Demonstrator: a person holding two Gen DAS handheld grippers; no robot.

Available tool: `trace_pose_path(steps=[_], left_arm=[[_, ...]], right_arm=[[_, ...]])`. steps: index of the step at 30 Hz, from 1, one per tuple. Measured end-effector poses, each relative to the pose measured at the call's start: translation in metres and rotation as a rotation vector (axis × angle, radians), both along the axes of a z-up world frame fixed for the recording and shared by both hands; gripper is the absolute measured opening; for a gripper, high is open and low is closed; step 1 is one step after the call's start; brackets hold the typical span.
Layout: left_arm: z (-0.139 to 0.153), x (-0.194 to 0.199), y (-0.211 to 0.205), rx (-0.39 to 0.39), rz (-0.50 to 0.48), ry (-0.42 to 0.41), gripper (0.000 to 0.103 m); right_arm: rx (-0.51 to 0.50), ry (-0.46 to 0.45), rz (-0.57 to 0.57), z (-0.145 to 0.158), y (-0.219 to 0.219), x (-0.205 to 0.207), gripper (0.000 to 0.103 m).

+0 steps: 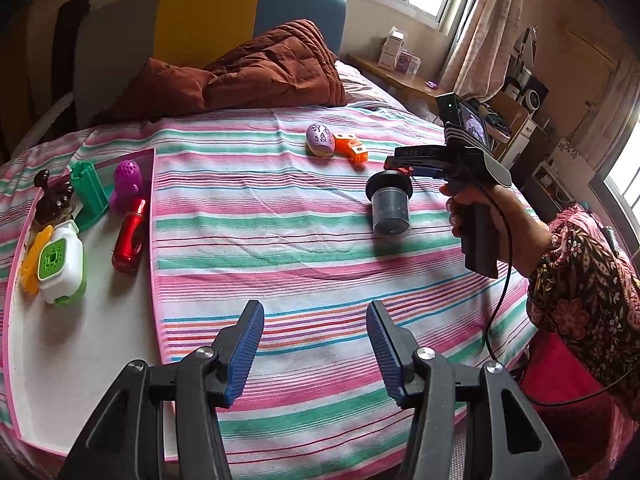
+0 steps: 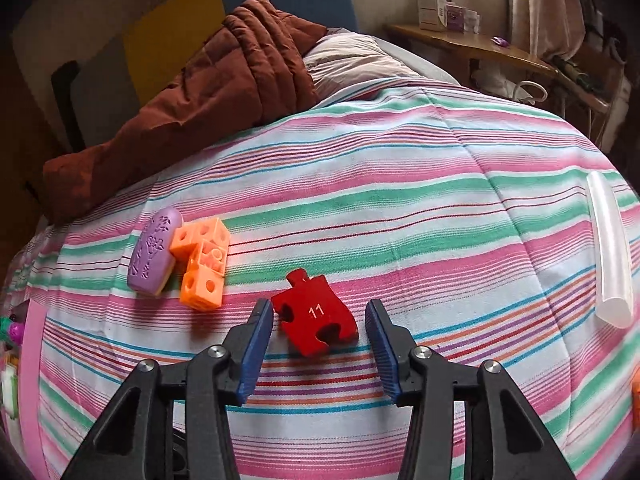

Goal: Organize rigid objects
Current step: 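Grasp the red numbered puzzle piece with the right tool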

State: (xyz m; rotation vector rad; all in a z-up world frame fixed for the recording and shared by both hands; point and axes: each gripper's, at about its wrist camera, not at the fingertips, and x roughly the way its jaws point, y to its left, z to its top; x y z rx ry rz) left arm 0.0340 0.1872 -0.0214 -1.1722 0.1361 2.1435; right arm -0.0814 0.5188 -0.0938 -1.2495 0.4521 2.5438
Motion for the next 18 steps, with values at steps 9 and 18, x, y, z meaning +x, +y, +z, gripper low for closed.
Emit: trace_pose_path(steps=[9,18], left_arm=[[-0.005,-0.008,0.042,0.009,-0.046,-0.032,0.054],[-0.027,-0.022,0.125,-0.023,-0.1,-0.006,0.061]], right_arm=[[-0.096,-0.042,-0.009,0.004,0.014,0.051,0.036],[-0.075,-0.049,-0.028,0.006,0.011,0.116,0.037]])
